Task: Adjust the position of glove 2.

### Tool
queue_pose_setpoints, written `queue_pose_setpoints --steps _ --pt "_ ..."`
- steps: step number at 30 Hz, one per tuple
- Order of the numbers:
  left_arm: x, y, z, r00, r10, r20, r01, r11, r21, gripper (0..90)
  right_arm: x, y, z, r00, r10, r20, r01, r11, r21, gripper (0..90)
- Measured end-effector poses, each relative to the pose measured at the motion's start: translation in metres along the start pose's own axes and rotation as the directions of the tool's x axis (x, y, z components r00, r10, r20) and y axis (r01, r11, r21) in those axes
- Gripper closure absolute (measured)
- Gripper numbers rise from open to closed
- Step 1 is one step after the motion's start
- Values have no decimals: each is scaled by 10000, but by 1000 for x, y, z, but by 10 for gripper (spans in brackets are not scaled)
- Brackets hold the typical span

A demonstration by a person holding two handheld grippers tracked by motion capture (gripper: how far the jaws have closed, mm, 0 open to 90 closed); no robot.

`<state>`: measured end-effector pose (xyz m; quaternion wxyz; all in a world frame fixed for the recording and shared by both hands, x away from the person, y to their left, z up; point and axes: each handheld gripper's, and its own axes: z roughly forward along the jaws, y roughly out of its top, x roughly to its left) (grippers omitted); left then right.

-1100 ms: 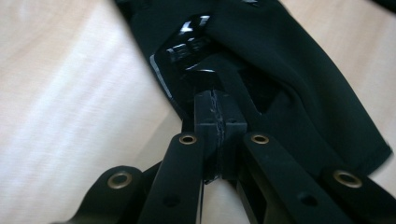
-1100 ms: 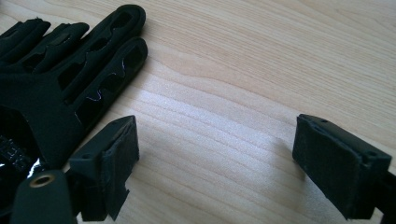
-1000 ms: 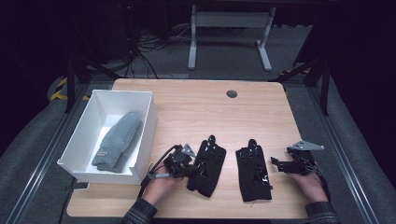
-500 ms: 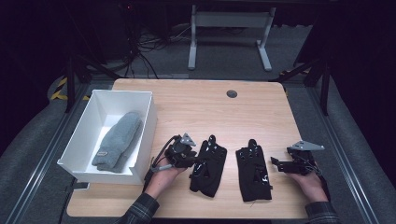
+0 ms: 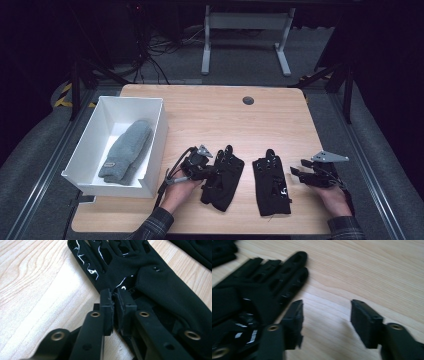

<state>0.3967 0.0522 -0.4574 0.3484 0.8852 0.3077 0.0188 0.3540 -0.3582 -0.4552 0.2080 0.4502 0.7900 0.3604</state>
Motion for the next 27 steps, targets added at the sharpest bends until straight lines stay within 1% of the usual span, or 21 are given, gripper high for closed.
queue_pose_setpoints --steps 1,4,5,6,7,8,9,10,13,17,18,19,23,25,27 --pt "0 0 0 10000 -21 -7 21 10000 -9 868 2 0 -2 9998 -57 -207 57 10000 0 595" --pt "0 0 -2 9999 -159 -25 159 9998 -107 876 10 0 -6 9957 -348 -854 350 9994 3 740" --pt "1 0 -4 9997 -229 80 230 9996 -172 878 13 0 -7 9937 -430 -1039 435 9991 21 777" --pt "2 0 -6 9990 -397 195 403 9986 -333 878 18 -1 -10 9907 -581 -1233 596 9982 88 834" --pt "3 0 -7 9987 -449 256 460 9981 -421 879 21 -2 -11 9876 -675 -1419 699 9975 117 860" --pt "3 0 -7 9987 -449 256 460 9981 -421 879 21 -2 -11 9876 -675 -1419 699 9975 117 860" --pt "4 0 -10 9981 -547 291 562 9969 -544 879 22 -3 -12 9849 -725 -1573 756 9970 138 876" --pt "5 0 -11 9977 -588 338 607 9966 -563 879 24 -3 -12 9808 -788 -1783 833 9964 174 892" --pt "6 0 -16 9957 -758 540 799 9938 -780 879 27 -4 -10 9741 -916 -2066 999 9945 303 898" --pt "7 0 -22 9940 -822 715 890 9912 -979 879 30 -2 -7 9687 -989 -2277 1109 9930 404 900" --pt "7 1 -23 9932 -860 788 939 9903 -1029 879 30 -2 -6 9658 -1018 -2383 1147 9926 406 900" --pt "8 1 -24 9928 -865 828 953 9895 -1083 880 31 -2 -5 9657 -1043 -2377 1182 9920 448 900" --pt "6 2 -27 9907 -915 1012 1033 9876 -1179 880 34 -1 -2 9605 -1091 -2559 1267 9905 536 900" --pt "5 3 -28 9894 -884 1155 1019 9880 -1160 880 36 0 0 9577 -1166 -2633 1362 9890 577 900" --pt "3 4 -30 9890 -861 1205 1004 9879 -1180 880 40 1 2 9542 -1199 -2740 1418 9880 616 900"
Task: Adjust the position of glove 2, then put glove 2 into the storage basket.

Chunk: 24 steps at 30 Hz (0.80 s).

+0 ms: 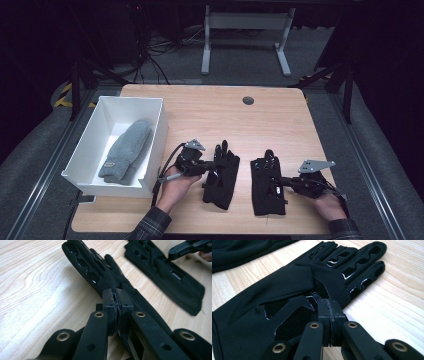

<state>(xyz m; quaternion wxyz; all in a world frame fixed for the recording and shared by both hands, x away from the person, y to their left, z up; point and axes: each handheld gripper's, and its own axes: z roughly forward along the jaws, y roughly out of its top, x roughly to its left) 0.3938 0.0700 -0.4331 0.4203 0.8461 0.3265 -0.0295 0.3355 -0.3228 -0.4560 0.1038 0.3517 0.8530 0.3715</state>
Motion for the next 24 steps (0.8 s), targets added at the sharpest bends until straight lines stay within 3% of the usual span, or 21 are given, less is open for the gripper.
queue_pose_setpoints --steps 24 --pt "-13 10 -9 9976 220 660 -206 9995 -229 879 31 36 42 9929 -821 -863 837 9964 159 900"
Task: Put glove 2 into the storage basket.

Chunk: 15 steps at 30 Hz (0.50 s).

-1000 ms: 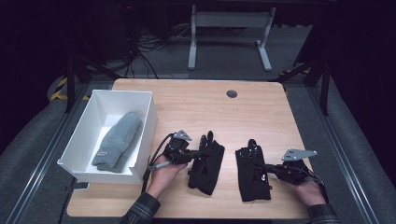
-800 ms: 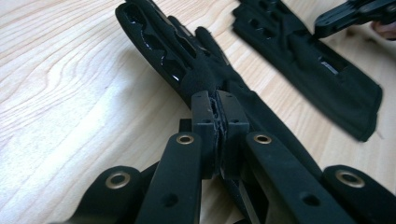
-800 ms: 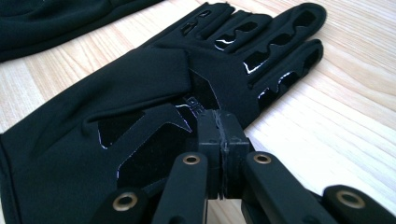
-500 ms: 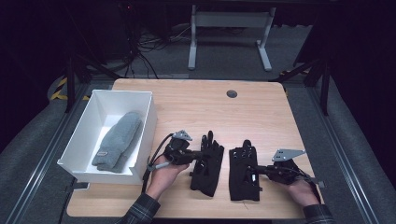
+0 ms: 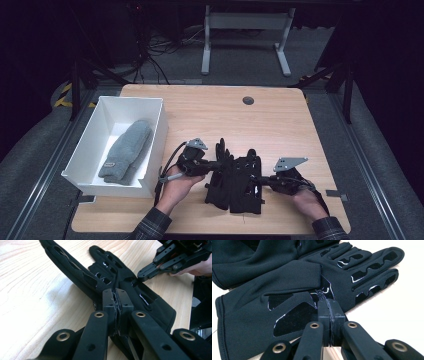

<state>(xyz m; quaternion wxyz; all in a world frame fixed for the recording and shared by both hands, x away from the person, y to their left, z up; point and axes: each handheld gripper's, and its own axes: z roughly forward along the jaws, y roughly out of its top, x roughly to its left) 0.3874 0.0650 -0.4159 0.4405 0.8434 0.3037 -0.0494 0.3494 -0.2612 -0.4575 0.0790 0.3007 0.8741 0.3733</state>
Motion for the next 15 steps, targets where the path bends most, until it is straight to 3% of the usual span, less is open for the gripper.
queue_pose_setpoints --steps 15 --pt "-6 6 2 9991 -58 413 68 9997 -247 879 11 15 17 9988 -300 -381 299 9995 -39 900"
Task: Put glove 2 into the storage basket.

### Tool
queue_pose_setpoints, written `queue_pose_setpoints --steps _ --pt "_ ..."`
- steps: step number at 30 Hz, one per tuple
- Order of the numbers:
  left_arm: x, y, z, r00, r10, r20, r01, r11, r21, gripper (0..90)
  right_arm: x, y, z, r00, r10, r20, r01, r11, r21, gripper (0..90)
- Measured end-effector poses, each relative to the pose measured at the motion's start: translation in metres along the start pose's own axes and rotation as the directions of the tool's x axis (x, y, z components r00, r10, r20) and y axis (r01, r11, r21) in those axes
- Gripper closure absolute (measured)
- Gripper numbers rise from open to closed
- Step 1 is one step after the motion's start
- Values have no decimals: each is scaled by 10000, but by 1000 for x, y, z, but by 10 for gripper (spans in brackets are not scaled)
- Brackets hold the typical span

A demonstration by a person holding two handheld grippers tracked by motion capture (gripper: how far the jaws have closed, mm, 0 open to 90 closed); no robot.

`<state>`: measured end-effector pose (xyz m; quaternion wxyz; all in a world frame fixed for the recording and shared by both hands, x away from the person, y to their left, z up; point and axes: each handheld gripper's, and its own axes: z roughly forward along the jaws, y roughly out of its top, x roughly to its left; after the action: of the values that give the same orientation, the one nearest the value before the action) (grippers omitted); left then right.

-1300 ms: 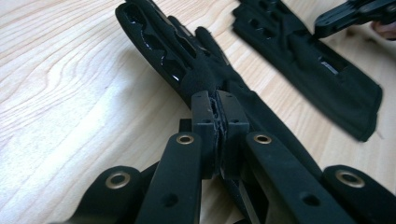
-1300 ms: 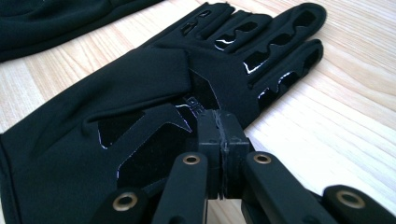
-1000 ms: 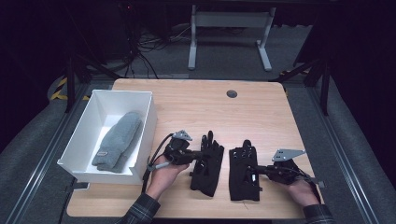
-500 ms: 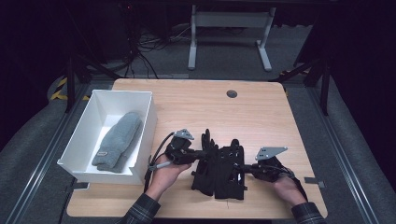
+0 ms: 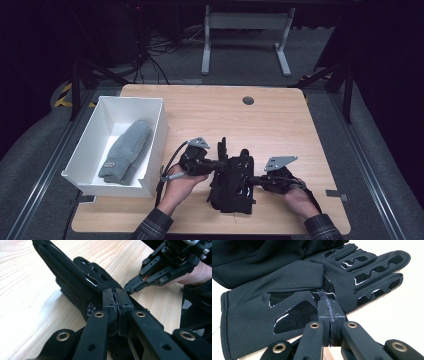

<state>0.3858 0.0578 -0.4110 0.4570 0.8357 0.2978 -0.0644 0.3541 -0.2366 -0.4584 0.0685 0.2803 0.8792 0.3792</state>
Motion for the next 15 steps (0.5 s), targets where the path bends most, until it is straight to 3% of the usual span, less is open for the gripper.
queue_pose_setpoints --steps 15 --pt "2 1 4 10000 -41 -1 41 9999 106 879 10 17 19 9993 -307 -225 308 9995 26 900"
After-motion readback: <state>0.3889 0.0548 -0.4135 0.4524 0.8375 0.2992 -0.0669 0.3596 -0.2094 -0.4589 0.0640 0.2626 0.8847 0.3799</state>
